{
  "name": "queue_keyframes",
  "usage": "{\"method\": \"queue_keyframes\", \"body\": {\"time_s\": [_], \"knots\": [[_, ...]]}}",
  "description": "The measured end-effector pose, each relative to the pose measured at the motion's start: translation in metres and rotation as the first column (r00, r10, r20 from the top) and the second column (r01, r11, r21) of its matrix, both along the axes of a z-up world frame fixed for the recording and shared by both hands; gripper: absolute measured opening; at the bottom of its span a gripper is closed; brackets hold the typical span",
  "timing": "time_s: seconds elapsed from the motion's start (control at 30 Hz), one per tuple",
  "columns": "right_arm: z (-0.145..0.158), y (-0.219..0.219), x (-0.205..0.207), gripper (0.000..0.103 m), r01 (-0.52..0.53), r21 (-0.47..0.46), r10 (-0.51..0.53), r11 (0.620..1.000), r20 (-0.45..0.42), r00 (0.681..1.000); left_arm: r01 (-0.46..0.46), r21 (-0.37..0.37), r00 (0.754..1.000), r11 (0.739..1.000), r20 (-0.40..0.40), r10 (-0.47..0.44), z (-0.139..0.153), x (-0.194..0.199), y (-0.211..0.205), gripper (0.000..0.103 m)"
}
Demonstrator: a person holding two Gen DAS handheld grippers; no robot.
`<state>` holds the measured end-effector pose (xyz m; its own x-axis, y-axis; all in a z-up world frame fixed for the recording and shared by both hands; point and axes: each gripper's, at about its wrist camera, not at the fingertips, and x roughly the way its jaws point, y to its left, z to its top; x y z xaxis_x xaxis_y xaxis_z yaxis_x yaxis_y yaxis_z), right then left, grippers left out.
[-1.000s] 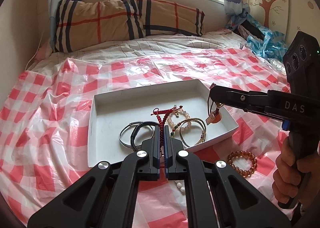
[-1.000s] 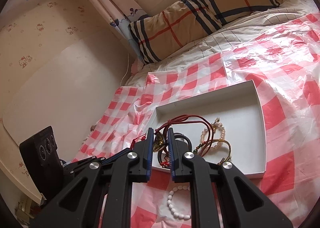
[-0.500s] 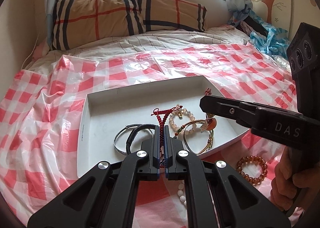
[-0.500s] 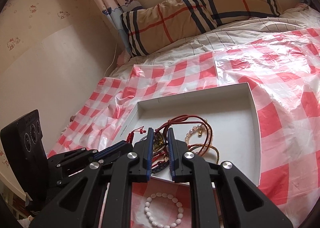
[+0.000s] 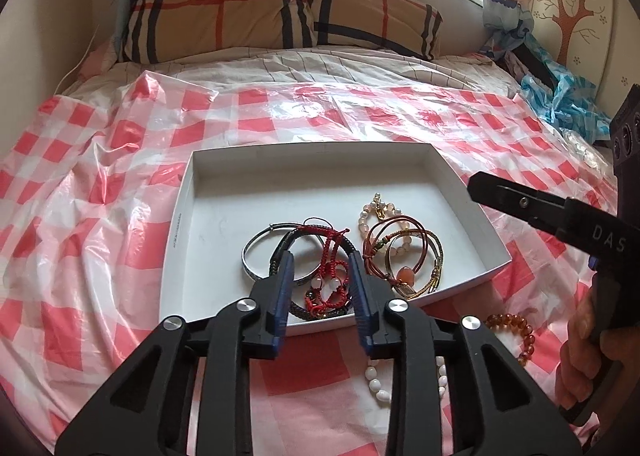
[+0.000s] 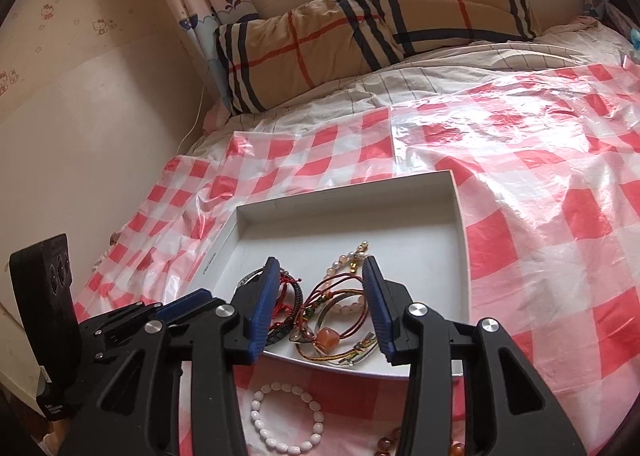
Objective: Organize jewelry
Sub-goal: 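Open the left tool over the box while the right tool opens to drop its pendant, then move both open tools back to the white and amber bead bracelets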
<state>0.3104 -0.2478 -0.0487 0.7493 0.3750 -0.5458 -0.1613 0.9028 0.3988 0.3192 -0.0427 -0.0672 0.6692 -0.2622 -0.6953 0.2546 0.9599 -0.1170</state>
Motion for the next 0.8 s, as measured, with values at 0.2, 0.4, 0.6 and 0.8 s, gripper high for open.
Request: {"method": "queue_keyframes", "body": {"time_s": [0.2, 0.4, 0.6, 0.8], "knots": [[0.002, -0.035, -0.023, 0.047, 0.11, -0.026, -0.111, 0.994, -0.087, 0.99, 0.129, 0.055, 0.992, 0.99, 0.001, -0.13, 0.006, -0.035, -0.021, 0.03], [-0.023, -0.043, -0.055, 0.047, 0.122, -0.179, -0.161, 0.976, -0.222, 0.962, 0.243, 0.13, 0.969, 0.961, -0.079, -0.234, -0.013, -0.048, -0.053, 0.03], [-0.053, -0.032, -0.055, 0.047, 0.055, -0.32, -0.162, 0.946, -0.317, 0.935, 0.222, 0.159, 0.966, 0.962, -0.168, -0.195, -0.046, -0.037, -0.055, 0.03], [-0.074, 0.013, -0.059, 0.04, -0.103, -0.465, -0.074, 0.879, -0.346, 0.935, 0.273, 0.267, 0.954, 0.924, -0.199, -0.224, -0.063, -0.039, -0.061, 0.029]]}}
